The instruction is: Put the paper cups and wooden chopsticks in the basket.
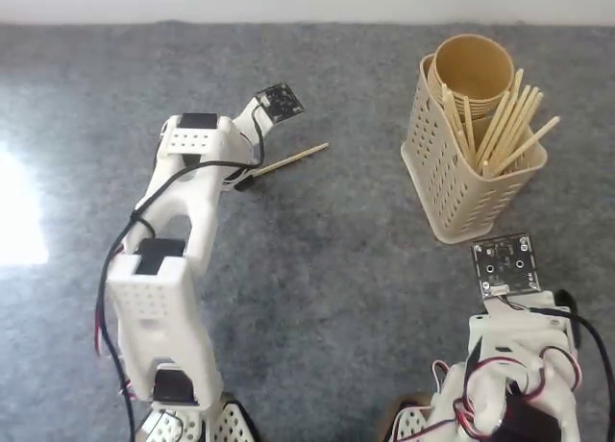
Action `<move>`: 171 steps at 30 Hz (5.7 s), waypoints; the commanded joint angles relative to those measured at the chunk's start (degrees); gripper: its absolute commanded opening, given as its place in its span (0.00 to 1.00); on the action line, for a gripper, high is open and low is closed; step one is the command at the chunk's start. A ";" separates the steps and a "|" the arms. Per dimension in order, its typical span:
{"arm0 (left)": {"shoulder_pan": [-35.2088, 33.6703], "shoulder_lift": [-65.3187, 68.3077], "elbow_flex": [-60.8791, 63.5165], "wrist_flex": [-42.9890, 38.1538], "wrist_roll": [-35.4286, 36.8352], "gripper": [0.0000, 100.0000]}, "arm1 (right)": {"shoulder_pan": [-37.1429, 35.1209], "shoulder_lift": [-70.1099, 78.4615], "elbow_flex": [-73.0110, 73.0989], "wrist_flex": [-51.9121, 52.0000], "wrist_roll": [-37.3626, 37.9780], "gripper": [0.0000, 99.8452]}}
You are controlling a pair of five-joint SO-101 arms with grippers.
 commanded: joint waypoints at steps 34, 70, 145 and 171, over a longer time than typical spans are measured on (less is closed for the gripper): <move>4.40 6.59 -44.00 40.09 -5.10 0.01 | 0.31 -0.13 -0.18 0.13 0.35 0.22; 45.45 -47.47 -28.18 5.71 58.55 0.01 | 11.47 -0.13 2.90 0.22 12.75 0.22; -7.12 -73.05 -10.15 40.18 36.75 0.16 | 8.66 -0.13 0.53 -3.38 9.41 0.22; -15.82 -133.71 83.21 -6.33 37.01 0.16 | -19.47 -9.10 28.48 -39.87 -18.90 0.20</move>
